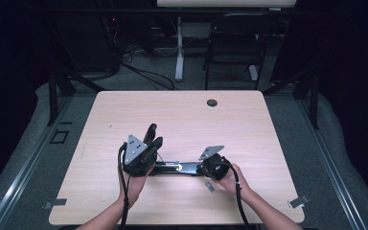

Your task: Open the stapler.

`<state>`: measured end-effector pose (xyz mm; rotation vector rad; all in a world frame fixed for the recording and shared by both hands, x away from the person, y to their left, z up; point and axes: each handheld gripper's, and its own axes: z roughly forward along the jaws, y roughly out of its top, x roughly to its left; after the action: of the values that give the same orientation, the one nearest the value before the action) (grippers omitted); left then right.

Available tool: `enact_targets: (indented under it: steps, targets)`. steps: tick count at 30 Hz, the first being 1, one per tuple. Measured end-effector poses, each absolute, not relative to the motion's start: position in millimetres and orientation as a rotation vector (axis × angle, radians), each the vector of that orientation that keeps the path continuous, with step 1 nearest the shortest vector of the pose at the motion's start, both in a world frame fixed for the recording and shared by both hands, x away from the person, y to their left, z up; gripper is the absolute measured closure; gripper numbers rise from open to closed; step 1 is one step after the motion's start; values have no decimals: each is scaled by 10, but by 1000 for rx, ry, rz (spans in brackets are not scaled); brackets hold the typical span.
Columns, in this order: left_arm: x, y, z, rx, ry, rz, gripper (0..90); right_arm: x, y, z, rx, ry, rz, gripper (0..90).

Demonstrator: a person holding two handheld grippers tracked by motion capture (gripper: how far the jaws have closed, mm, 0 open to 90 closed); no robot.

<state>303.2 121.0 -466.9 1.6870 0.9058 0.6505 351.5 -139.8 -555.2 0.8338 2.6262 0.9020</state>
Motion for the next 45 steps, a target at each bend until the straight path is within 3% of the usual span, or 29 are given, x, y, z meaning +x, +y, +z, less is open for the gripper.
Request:
enact_targets:
  steps: [9, 45]
  targets:
    - [3018, 1291, -4645, 1693, 916, 701, 900, 3531, -1403, -5551, 839, 2633, 907, 900]
    - [3016, 1588, -4614, 1669, 928, 700, 900, 3556, -1435, -5559, 862, 2644, 945, 900]
